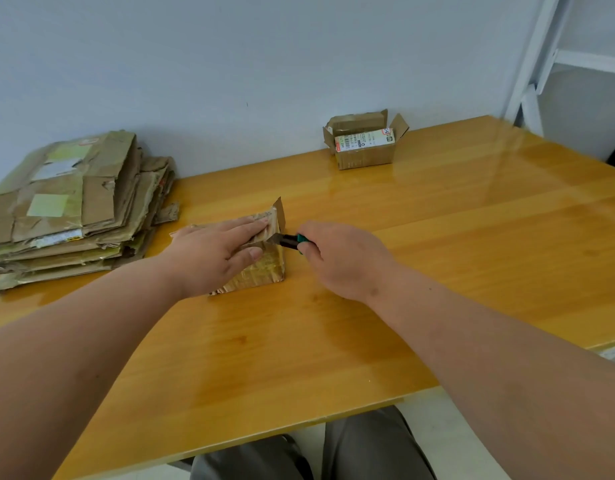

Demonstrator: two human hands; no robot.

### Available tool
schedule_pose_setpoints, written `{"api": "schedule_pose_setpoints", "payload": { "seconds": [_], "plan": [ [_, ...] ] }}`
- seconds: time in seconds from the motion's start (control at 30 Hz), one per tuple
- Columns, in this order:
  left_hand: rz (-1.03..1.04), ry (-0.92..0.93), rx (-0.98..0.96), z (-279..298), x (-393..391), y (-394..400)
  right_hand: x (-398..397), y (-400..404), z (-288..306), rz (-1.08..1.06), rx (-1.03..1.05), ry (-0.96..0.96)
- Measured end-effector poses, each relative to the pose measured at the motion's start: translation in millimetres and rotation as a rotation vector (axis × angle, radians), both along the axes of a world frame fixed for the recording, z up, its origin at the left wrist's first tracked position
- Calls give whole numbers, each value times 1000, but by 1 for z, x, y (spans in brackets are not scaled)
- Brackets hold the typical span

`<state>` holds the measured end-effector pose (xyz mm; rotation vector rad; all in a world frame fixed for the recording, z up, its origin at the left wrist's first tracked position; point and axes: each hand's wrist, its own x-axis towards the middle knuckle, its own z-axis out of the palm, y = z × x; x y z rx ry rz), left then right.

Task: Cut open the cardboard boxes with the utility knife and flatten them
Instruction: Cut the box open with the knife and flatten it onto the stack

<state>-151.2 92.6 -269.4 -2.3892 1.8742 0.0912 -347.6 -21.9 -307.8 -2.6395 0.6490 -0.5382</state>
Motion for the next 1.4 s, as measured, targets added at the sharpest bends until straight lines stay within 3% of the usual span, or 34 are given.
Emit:
{"api": "schedule_pose_setpoints", "payload": {
  "seconds": [0.17, 0.57, 1.4],
  "plan": [
    [5, 16, -3, -1, 1, 1, -5, -3, -8, -79, -24, -59],
    [2, 0, -8, -3, 1, -1, -3, -3, -10, -24, -12, -29],
    [-17, 11, -7, -4, 3, -1, -3, 1, -12, -95, 24, 136]
  ]
}}
